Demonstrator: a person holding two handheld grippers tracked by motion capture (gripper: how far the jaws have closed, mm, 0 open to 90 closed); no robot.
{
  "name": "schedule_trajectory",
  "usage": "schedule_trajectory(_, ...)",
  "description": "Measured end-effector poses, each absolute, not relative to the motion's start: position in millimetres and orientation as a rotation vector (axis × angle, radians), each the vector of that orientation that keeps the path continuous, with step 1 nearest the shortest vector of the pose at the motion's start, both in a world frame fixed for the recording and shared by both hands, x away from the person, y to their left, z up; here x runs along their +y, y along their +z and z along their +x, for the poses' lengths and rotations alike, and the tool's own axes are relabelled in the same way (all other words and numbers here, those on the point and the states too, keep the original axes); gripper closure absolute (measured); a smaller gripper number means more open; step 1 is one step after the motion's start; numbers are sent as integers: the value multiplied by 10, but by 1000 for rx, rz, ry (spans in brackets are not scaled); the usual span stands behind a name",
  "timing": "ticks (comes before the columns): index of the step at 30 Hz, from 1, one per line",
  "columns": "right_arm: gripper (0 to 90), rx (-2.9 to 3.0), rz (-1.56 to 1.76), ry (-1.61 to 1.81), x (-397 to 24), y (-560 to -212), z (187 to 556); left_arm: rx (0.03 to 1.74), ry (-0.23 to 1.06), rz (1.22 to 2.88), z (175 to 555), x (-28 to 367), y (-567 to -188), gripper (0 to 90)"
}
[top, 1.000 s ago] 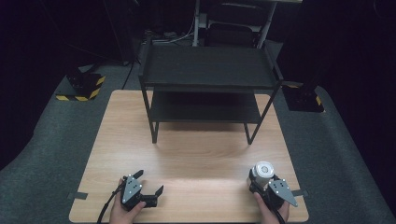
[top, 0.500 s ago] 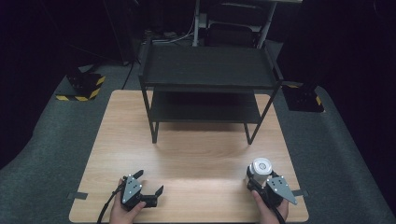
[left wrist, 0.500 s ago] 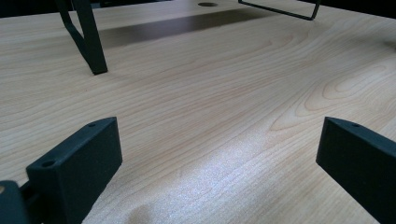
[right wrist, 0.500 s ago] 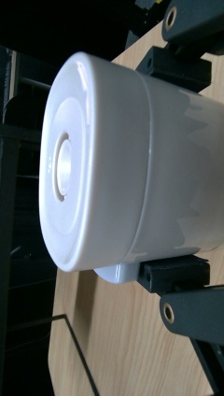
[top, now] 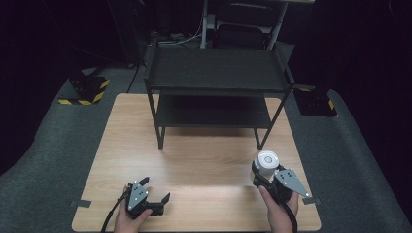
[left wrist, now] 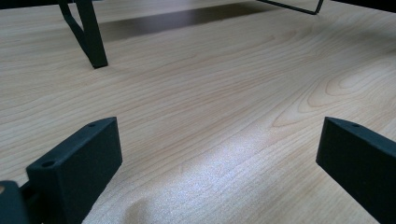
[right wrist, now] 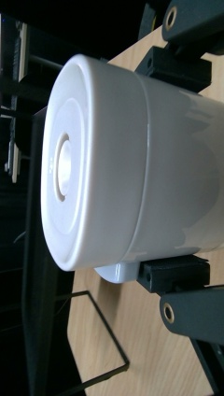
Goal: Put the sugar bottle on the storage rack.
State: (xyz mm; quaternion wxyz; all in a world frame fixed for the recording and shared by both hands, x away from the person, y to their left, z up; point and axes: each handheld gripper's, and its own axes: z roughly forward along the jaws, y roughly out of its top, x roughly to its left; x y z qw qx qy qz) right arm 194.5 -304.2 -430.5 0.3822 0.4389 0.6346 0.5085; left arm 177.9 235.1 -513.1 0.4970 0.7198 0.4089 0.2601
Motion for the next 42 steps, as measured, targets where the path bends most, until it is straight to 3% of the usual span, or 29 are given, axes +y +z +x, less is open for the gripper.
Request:
schedule_trajectory(25,304,1647,1031,1413,-2531,-3520,2654,980,617,1752,1792,2369,-5124,5)
schedule_trajectory(42,305,1646,1051,1407,-2171,-3469,3223,971,613,1752,1795,2380,-5129,5)
